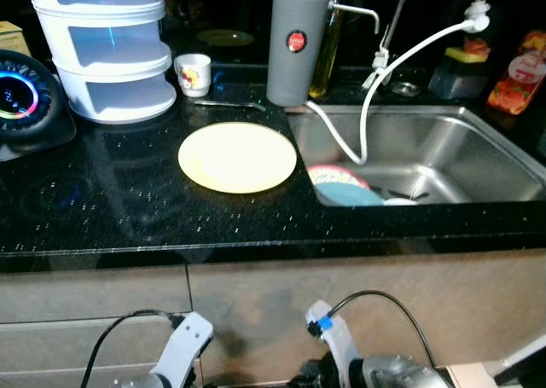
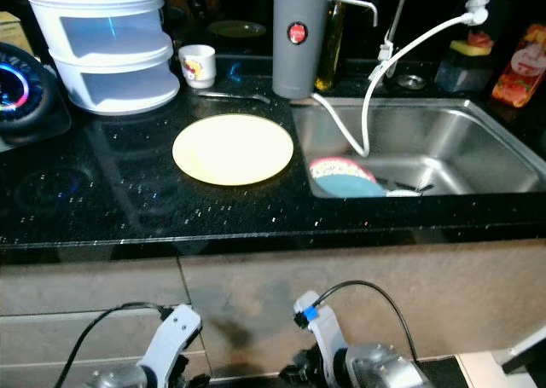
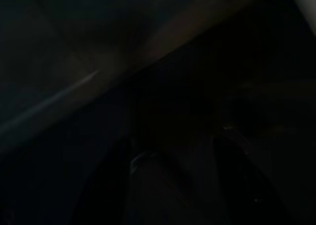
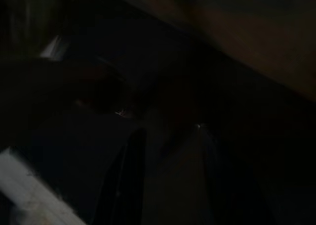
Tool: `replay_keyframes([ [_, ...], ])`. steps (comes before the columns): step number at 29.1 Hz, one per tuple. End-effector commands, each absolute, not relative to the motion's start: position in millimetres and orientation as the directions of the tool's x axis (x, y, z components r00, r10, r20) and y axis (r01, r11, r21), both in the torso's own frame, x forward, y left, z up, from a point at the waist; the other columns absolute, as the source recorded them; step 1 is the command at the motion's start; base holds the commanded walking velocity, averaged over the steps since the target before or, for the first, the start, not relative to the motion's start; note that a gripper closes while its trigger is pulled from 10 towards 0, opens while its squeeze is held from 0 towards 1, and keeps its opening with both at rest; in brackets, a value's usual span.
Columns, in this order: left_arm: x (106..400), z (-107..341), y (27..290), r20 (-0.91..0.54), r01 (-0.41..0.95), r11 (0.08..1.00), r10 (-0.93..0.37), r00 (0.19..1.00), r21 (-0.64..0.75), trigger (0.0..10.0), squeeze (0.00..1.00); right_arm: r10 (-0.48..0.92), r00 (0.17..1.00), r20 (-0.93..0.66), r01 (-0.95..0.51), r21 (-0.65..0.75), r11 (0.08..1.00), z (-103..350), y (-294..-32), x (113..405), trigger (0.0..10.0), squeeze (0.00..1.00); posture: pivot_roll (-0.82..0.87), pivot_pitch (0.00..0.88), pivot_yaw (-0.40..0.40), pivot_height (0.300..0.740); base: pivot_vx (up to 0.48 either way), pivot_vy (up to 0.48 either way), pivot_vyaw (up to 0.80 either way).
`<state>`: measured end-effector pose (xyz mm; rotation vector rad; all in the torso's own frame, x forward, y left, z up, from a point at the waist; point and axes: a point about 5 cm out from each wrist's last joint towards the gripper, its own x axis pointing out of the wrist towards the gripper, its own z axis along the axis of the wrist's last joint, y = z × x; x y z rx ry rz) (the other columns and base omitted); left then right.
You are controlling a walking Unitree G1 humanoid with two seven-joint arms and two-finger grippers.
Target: Kitchen organization
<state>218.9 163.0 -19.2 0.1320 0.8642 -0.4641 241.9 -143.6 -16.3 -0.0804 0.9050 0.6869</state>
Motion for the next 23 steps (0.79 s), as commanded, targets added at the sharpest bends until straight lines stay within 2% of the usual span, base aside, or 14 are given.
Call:
replay_keyframes([
  [1, 221.6, -24.9, 173.7, -0.756, 0.382, 0.924, -0.261, 0.6, -0.016, 10.0, 0.0, 0.43, 0.465, -0.774, -0.546, 0.131, 0.827, -24.9, -152.4, 242.4, 10.0, 0.0, 0.07, 0.141, -0.052, 0.74, 0.0, 0.0, 0.0],
  [2, 219.0, -32.3, 181.6, -0.76, 0.341, 0.939, -0.19, 0.622, 0.044, 10.0, 0.0, 0.36, 0.494, -0.792, -0.487, 0.091, 0.868, -35.6, -153.7, 238.2, 10.0, 0.0, 0.06, 0.139, -0.053, 0.74, 0.0, 0.0, 0.0],
  [6, 215.4, -39.0, 188.8, -0.767, 0.299, 0.95, -0.125, 0.629, 0.09, 10.0, 0.0, 0.309, 0.504, -0.806, -0.411, 0.091, 0.907, -47.3, -155.1, 229.5, 10.0, 0.0, 0.06, 0.146, -0.049, 0.74, 0.0, 0.0, 0.0],
  [8, 217.0, -41.7, 191.0, -0.761, 0.293, 0.949, -0.104, 0.64, 0.117, 10.0, 0.0, 0.262, 0.506, -0.822, -0.322, 0.102, 0.941, -56.5, -157.0, 222.0, 10.0, 0.0, 0.06, 0.148, -0.044, 0.74, 0.0, 0.0, 0.0],
  [12, 226.4, -38.1, 191.4, -0.738, 0.304, 0.944, -0.112, 0.665, 0.131, 10.0, 0.0, 0.212, 0.509, -0.834, -0.223, 0.11, 0.969, -64.7, -157.5, 213.8, 10.0, 0.0, 0.06, 0.158, -0.018, 0.74, 0.0, 0.0, 0.0],
  [13, 233.7, -36.7, 189.6, -0.724, 0.32, 0.938, -0.128, 0.677, 0.134, 10.0, 0.0, 0.177, 0.53, -0.829, -0.177, 0.096, 0.98, -68.0, -157.4, 211.5, 10.0, 0.0, 0.07, 0.142, 0.013, 0.74, 0.0, 0.0, 0.0],
  [17, 241.3, -36.0, 189.9, -0.722, 0.354, 0.923, -0.142, 0.677, 0.151, 10.0, 0.0, 0.118, 0.549, -0.827, -0.096, 0.078, 0.992, -73.2, -158.6, 205.8, 10.0, 0.0, 0.07, 0.131, 0.051, 0.74, 0.0, 0.0, 0.0],
  [23, 247.6, -33.3, 199.6, -0.73, 0.339, 0.929, -0.128, 0.671, 0.149, 10.0, 0.0, 0.077, 0.529, -0.845, -0.02, 0.079, 0.997, -83.4, -157.3, 188.3, 10.0, 0.0, 0.08, 0.116, 0.088, 0.74, 0.0, 0.0, 0.0],
])
